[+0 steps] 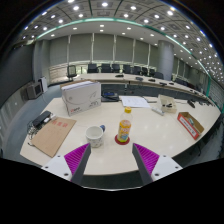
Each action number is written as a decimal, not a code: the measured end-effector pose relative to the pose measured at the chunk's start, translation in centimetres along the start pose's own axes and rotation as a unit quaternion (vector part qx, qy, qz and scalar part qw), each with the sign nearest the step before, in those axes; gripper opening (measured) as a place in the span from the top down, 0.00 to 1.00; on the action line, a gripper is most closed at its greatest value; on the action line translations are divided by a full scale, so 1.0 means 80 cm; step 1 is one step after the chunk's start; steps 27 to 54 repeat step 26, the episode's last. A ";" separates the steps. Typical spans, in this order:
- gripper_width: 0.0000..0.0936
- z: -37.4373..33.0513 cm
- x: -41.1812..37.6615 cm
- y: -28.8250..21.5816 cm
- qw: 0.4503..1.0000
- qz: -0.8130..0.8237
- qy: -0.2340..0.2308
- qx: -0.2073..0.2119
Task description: Pour water
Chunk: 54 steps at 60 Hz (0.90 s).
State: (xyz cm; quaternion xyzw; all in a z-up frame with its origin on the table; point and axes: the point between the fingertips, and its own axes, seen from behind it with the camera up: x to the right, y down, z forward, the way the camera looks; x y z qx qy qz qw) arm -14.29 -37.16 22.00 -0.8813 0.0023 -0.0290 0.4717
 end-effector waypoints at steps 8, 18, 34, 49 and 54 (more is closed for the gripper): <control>0.08 -0.044 -0.008 0.013 1.000 -0.005 0.010 -0.003; 0.08 -0.074 -0.018 0.021 1.000 -0.022 0.014 0.005; 0.08 -0.081 -0.031 0.022 1.000 -0.022 0.010 0.006; 0.08 -0.081 -0.031 0.022 1.000 -0.022 0.010 0.006; 0.08 -0.081 -0.031 0.022 1.000 -0.022 0.010 0.006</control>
